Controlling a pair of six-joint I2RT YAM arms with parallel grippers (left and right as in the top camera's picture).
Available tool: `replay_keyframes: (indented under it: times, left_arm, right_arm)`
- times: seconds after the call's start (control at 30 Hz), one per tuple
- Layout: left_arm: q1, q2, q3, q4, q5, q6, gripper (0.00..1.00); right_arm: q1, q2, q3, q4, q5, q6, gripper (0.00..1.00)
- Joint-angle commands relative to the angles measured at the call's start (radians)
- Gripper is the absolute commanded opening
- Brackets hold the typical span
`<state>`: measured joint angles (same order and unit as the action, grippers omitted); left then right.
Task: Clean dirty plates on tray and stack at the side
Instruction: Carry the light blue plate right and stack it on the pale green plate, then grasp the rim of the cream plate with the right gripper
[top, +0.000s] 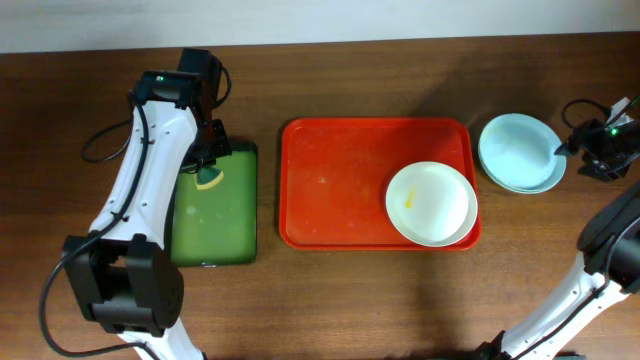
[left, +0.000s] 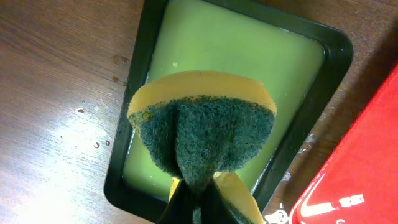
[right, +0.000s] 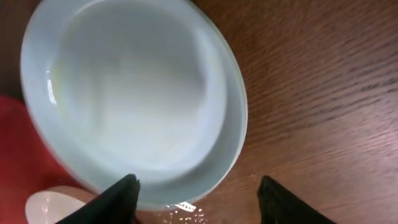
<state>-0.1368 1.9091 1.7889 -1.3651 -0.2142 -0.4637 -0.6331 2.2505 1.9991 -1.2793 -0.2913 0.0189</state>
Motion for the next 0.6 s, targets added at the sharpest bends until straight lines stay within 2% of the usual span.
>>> replay_keyframes:
  times: [0.0, 0.07, 0.13, 0.2, 0.3, 0.33, 0.43, 0.57]
  left_arm:
    - [0.002, 0.005, -0.006, 0.000, -0.011, 0.012, 0.00]
    - [0.002, 0.005, -0.006, 0.003, -0.011, 0.012, 0.00]
    - [0.001, 0.005, -0.006, 0.010, -0.011, 0.013, 0.00]
    - [0.001, 0.005, -0.006, 0.011, -0.011, 0.012, 0.00]
    - [0.001, 0.005, -0.006, 0.011, -0.011, 0.013, 0.00]
    - [0.001, 0.005, -0.006, 0.011, -0.011, 0.013, 0.00]
    - [0.001, 0.005, -0.006, 0.010, -0.011, 0.013, 0.00]
    - [0.001, 0.005, -0.008, 0.010, -0.011, 0.013, 0.00]
  right_arm:
    - [0.035, -0.058, -0.002, -0.029, -0.047, 0.024, 0.64]
    - [0.104, -0.087, -0.002, -0.054, -0.055, -0.007, 0.65]
    - [0.242, -0.086, -0.007, -0.111, -0.057, -0.162, 0.64]
    - [0.390, -0.086, -0.025, -0.125, -0.042, -0.253, 0.64]
    - [0.578, -0.084, -0.039, -0.110, 0.229, -0.254, 0.65]
    - [0.623, -0.084, -0.064, -0.086, 0.290, -0.254, 0.68]
    - [0.679, -0.084, -0.161, 0.005, 0.331, -0.254, 0.72]
    - [0.652, -0.084, -0.238, 0.038, 0.334, -0.254, 0.72]
